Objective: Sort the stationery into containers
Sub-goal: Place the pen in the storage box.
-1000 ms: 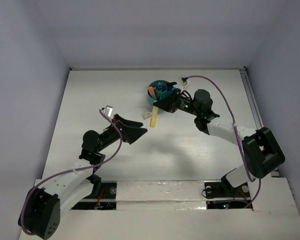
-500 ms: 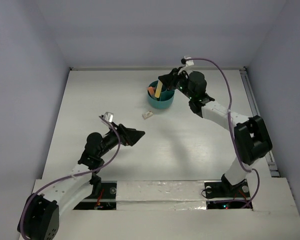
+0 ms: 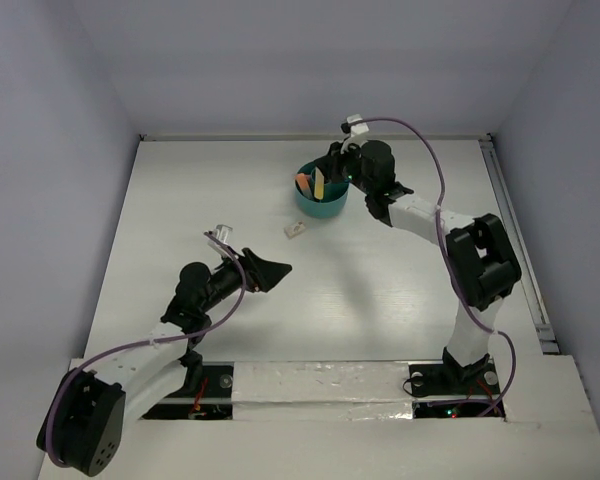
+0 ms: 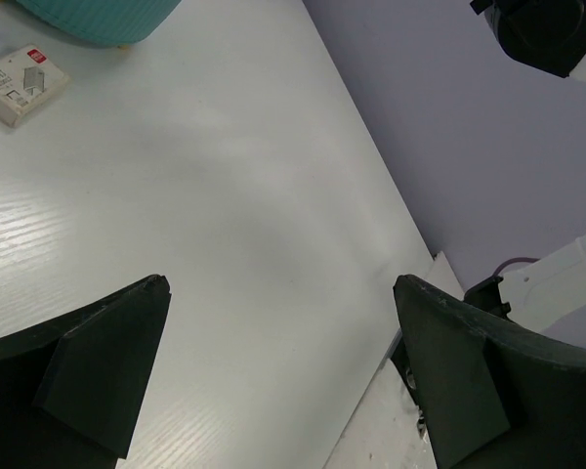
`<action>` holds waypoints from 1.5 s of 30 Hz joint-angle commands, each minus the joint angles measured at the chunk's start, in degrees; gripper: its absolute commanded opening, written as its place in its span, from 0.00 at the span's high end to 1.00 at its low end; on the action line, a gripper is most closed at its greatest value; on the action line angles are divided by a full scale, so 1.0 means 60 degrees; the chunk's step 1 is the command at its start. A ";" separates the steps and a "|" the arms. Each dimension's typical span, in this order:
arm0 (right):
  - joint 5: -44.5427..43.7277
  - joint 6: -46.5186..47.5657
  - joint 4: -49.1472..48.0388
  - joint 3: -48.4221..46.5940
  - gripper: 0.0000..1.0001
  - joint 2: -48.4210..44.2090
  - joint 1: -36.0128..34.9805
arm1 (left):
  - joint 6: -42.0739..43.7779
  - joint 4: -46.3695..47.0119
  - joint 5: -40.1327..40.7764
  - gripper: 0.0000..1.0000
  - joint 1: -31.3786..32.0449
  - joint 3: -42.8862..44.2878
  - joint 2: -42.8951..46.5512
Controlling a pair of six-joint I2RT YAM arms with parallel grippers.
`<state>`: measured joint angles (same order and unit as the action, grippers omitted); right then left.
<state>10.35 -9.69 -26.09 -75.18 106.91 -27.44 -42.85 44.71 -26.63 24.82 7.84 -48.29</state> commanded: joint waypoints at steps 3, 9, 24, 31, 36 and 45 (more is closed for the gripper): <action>0.0574 0.0356 -0.0910 -0.0259 1.00 0.0213 -0.0011 | 0.0242 0.0635 -0.0073 0.01 0.0053 0.0027 -0.0183; 0.0955 0.0239 -0.1394 -0.0215 1.00 0.0491 -0.0011 | 0.0286 0.0664 -0.0073 0.01 0.0053 0.0086 -0.0330; 0.1249 0.0136 -0.1600 0.0430 0.51 -0.0166 -0.0011 | 0.0286 0.0488 -0.0029 0.01 0.0053 0.0173 -0.0169; 0.1234 -0.0142 -0.1175 0.0869 0.30 -0.1030 -0.0011 | 0.0637 -0.0564 0.0628 0.01 0.0053 0.0436 0.0474; 0.0985 -0.0610 -0.0560 0.1454 0.27 -0.2200 -0.0011 | 0.1194 -0.2160 0.1844 0.01 0.0053 0.1242 0.0666; 0.1379 -0.2719 -0.0472 0.4441 0.20 -0.4794 -0.0011 | 0.2307 -0.3670 0.4262 0.05 0.0564 0.3204 -0.2040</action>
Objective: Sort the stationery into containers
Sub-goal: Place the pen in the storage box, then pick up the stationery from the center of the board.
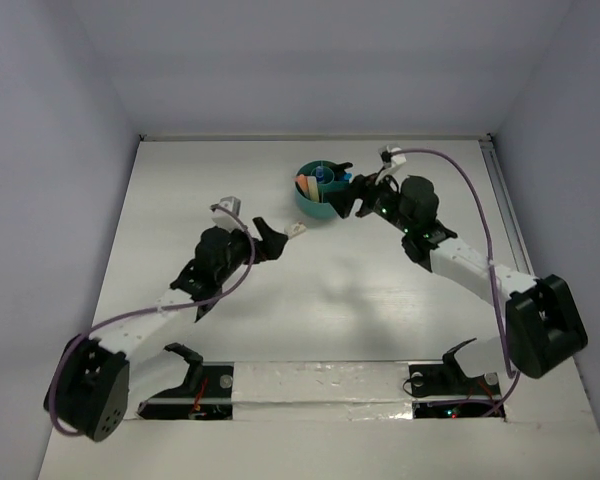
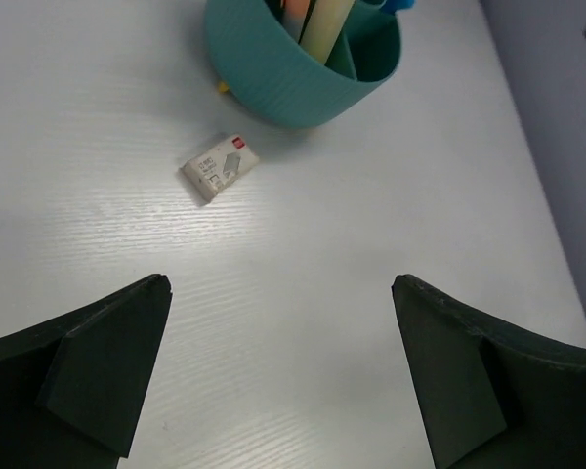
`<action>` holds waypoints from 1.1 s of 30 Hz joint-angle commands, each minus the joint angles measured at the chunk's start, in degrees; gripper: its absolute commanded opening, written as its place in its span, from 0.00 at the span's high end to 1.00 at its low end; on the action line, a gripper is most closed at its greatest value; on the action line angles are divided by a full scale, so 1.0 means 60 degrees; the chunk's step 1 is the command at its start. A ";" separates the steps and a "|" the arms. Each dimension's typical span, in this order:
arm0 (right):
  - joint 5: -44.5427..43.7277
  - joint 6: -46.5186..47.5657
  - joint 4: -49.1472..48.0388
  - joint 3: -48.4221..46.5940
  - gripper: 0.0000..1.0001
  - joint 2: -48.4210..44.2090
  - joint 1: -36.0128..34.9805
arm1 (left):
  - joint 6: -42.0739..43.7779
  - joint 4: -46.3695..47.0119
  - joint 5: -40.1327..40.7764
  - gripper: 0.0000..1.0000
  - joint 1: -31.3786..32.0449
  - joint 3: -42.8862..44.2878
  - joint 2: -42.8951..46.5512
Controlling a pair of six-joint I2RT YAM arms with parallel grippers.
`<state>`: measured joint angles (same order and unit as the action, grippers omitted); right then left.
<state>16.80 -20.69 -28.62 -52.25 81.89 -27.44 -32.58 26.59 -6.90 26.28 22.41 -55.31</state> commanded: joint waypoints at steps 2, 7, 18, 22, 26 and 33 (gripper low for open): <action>0.0728 -0.1048 -0.0006 0.1292 0.15 -0.1178 -0.0011 | 0.0785 -0.0900 0.1614 0.05 0.0935 0.1257 -0.1911; 0.0658 -0.1327 0.0360 0.2466 0.11 -0.2674 -0.0011 | 0.1297 -0.1297 0.3096 0.05 0.1830 0.2898 -0.4018; 0.0203 -0.1108 0.1474 0.3537 0.11 -0.5005 -0.0099 | 0.2353 -0.2395 0.4093 0.10 0.1830 0.5506 -0.7377; 0.0218 -0.1020 0.1474 0.3596 0.11 -0.5064 -0.0099 | 0.2529 -0.2279 0.4050 0.10 0.1917 0.5800 -0.7963; 0.0262 -0.1020 0.1372 0.3683 0.11 -0.4947 -0.0099 | 0.2924 -0.2132 0.3743 0.15 0.1918 0.6063 -0.8271; 0.0364 -0.1166 0.1269 0.3757 0.13 -0.4932 -0.0099 | 0.3349 -0.2263 0.3668 0.24 0.1918 0.6327 -0.8711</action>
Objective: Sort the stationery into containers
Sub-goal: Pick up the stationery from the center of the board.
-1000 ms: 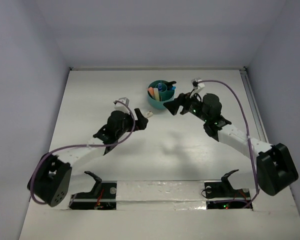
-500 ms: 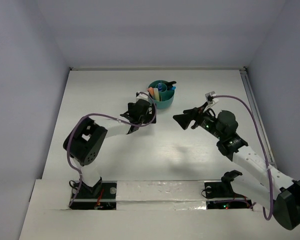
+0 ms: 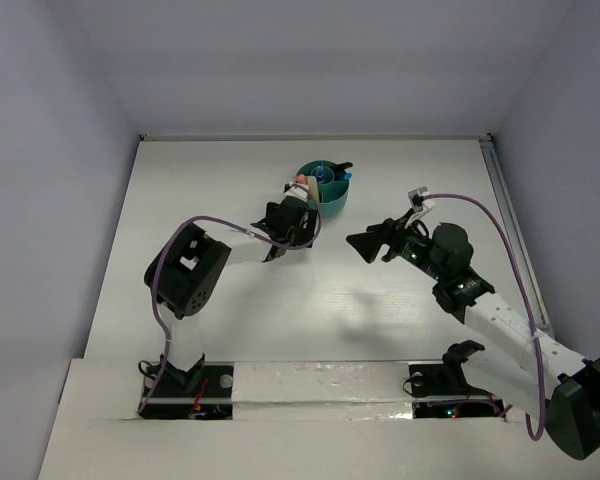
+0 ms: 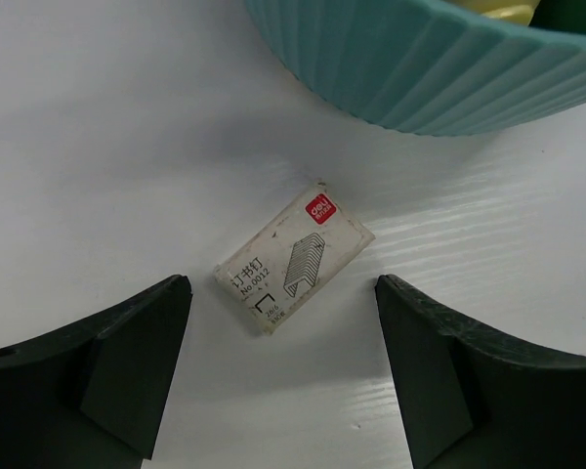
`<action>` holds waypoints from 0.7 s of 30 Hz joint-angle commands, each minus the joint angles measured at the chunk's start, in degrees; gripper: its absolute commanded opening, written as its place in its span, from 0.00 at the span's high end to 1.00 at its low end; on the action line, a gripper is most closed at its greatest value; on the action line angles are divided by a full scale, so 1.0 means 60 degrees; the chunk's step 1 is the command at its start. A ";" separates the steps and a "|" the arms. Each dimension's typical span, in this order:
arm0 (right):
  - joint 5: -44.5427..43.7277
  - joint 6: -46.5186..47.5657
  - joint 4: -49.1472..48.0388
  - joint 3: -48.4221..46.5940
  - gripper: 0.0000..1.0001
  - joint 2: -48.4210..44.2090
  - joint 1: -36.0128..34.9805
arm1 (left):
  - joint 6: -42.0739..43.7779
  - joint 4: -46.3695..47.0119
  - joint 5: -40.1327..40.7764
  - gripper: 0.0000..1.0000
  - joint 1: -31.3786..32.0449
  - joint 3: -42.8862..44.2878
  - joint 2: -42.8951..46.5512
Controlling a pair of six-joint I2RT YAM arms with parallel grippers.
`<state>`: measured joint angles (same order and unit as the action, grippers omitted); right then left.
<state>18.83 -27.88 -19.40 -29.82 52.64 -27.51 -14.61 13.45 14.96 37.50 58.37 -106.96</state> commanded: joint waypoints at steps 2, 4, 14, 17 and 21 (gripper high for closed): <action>0.0011 0.0032 -0.0210 -0.0010 0.13 -0.0073 -0.0088 | 0.0560 -0.0103 0.0084 0.28 0.0050 0.0394 -0.0235; -0.0018 0.0047 -0.0180 -0.0024 0.14 -0.0116 -0.0088 | 0.0721 -0.0104 0.0143 0.35 0.0050 0.0496 -0.0337; 0.0143 0.0032 -0.0312 0.0005 0.17 0.0059 -0.0088 | 0.1454 0.0014 0.0114 0.69 0.0050 0.0614 -0.0557; 0.0128 0.0032 -0.0312 -0.0010 0.17 0.0118 -0.0088 | 0.1293 -0.0059 0.0041 0.82 0.0152 0.0512 -0.0572; 0.0128 0.0032 -0.0297 -0.0010 0.18 0.0162 -0.0088 | 0.0898 0.0043 -0.0018 0.94 0.0371 0.0000 -0.0426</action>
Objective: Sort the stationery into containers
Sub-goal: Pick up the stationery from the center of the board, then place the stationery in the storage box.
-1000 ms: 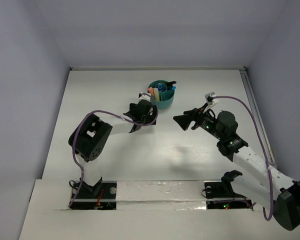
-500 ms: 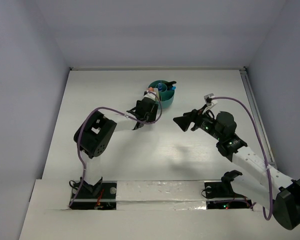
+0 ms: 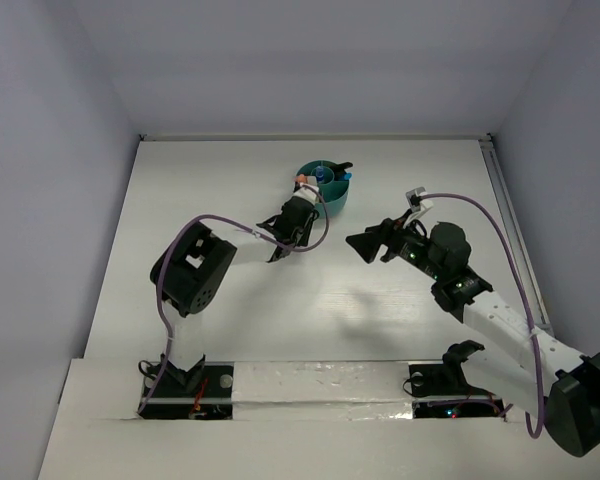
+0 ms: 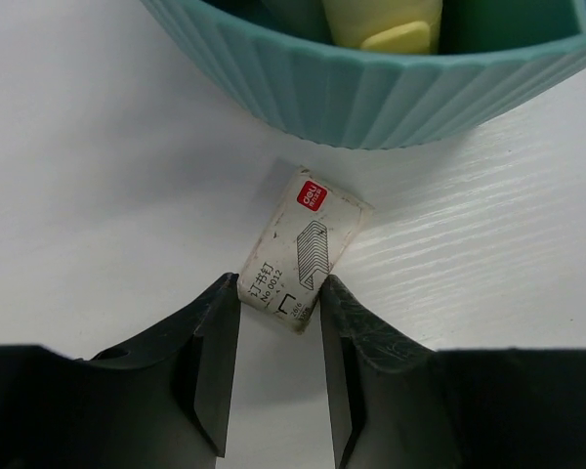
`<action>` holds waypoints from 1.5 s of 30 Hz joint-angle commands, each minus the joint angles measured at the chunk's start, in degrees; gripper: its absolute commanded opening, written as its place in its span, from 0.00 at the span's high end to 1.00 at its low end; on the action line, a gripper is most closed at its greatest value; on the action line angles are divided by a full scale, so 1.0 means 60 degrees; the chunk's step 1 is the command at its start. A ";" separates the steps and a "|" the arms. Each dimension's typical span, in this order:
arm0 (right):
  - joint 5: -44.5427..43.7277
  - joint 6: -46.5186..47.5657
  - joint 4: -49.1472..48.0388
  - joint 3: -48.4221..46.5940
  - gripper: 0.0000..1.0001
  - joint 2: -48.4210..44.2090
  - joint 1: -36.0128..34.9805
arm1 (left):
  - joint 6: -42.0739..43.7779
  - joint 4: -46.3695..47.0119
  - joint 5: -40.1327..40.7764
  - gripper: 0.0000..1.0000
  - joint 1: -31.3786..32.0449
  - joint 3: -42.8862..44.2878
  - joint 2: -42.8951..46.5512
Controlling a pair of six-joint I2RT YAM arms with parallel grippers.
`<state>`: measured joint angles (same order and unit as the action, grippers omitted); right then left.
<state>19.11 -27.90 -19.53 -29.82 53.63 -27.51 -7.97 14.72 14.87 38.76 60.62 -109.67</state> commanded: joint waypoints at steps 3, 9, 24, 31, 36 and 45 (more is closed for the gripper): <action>0.0066 0.0050 -0.0290 -0.0010 0.18 0.0027 -0.0088 | -0.0459 -0.0110 -0.0076 0.97 0.0248 -0.0654 0.0216; 0.0037 0.0080 -0.0232 -0.0024 0.18 -0.0002 -0.0088 | -0.0766 -0.0080 -0.0193 1.00 0.0643 -0.1210 0.1064; -0.1804 0.0123 0.0470 0.0136 0.18 -0.0983 -0.0088 | -0.1543 0.0447 -0.1219 1.00 0.1215 -0.1975 0.4596; -0.2643 0.0153 0.0823 0.0210 0.16 -0.1350 -0.0088 | -0.1017 -0.0914 -0.0516 1.00 0.1215 0.1319 0.2565; -0.2863 0.0211 0.0940 0.0239 0.15 -0.1510 -0.0088 | -0.0767 -0.1486 -0.0647 1.00 0.0909 0.3122 0.1156; -0.3010 0.0300 0.1058 0.0254 0.15 -0.1731 -0.0088 | -0.0679 -0.1955 -0.0854 1.00 0.0556 0.4530 -0.0091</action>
<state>2.33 -27.18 -12.36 -29.02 44.05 -27.51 -13.13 3.86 9.61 42.04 83.88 -111.20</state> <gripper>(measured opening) 0.849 0.305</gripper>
